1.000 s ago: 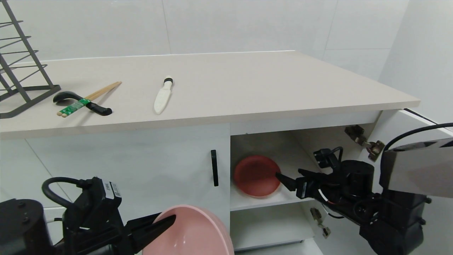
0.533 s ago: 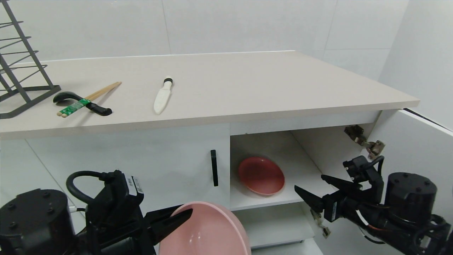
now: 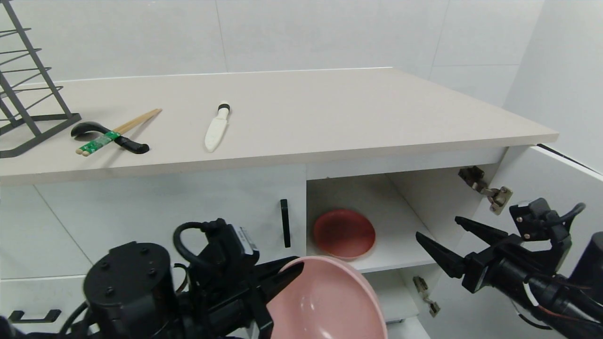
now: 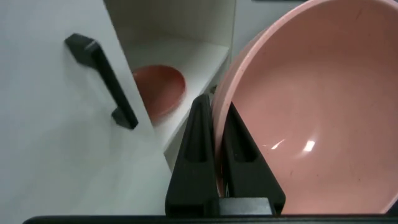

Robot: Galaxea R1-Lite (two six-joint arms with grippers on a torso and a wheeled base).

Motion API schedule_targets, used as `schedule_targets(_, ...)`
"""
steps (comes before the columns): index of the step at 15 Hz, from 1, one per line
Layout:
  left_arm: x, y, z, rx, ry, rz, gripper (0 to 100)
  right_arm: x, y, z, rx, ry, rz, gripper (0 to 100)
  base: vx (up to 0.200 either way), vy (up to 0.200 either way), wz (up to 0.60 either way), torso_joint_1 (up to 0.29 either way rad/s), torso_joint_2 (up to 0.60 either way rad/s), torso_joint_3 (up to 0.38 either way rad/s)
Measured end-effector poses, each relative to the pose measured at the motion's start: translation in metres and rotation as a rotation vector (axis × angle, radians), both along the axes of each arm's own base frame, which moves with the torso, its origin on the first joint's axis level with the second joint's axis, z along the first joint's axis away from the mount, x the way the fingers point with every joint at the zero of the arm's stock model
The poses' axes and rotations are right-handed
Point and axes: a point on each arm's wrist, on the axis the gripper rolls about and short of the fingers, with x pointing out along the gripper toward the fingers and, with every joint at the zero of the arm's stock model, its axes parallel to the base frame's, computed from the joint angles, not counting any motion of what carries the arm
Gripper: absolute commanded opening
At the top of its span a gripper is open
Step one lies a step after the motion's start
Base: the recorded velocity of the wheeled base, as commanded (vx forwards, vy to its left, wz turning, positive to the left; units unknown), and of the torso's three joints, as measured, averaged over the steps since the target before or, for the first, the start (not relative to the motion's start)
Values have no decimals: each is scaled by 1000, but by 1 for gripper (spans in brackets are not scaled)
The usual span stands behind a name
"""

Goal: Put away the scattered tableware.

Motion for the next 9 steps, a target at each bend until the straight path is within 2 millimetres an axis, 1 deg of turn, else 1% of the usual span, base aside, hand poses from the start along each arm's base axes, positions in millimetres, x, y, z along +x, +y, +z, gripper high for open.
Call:
schedule_targets(2, 10, -27, -6, -13, -54, 55, 0, -2, -1, 5, 11, -21, -2, 100, 0, 0, 0, 0, 0, 0)
schedule_targets(4, 16, -51, -16, -33, -104, 88, 0, -3, -2, 7, 15, -30, -6, 100, 0, 0, 0, 0, 0, 0)
schedule_targets(6, 21, -67, -29, -20, -123, 101, 0, -3, -3, 7, 16, -34, -6, 100, 0, 0, 0, 0, 0, 0)
schedule_targets(9, 32, -84, -43, -6, -131, 171, 0, -3, -3, 8, 18, -37, -7, 100, 0, 0, 0, 0, 0, 0)
